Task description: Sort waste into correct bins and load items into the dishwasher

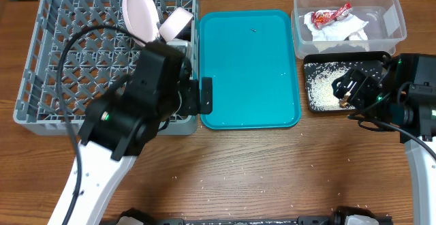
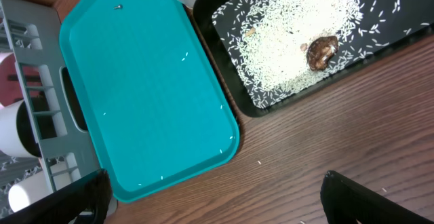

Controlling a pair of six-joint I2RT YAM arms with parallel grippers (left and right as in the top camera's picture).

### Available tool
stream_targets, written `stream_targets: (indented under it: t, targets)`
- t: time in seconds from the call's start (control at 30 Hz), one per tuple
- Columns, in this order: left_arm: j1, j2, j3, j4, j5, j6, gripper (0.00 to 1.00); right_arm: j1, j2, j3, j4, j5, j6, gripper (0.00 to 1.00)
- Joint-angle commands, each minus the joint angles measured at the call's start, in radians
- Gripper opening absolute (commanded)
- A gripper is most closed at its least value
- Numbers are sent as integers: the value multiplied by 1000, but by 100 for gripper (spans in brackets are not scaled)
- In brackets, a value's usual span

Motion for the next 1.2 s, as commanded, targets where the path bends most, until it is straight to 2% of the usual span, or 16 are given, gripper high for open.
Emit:
stream_targets:
  t: [0.0, 0.17, 0.33, 0.57, 0.83, 1.17]
  targets:
    - [-7, -138, -93, 72, 6, -26, 99, -4, -3, 18, 3, 7, -3, 100]
    - [-7, -262, -247, 170, -56, -62, 100, 6, -34, 18, 3, 7, -3, 100]
    - [-6, -275, -333, 161, -93, -58, 100, 86, -147, 18, 3, 7, -3, 100]
    - [-6, -191, -352, 140, -92, -58, 100, 239, -293, 18, 3, 7, -3, 100]
    - [-6, -67, -352, 132, -92, -58, 100, 243, -385, 18, 2, 7, -3, 100]
    - [-6, 106, -352, 132, -92, -58, 100, 243, -421, 18, -1, 7, -3, 100]
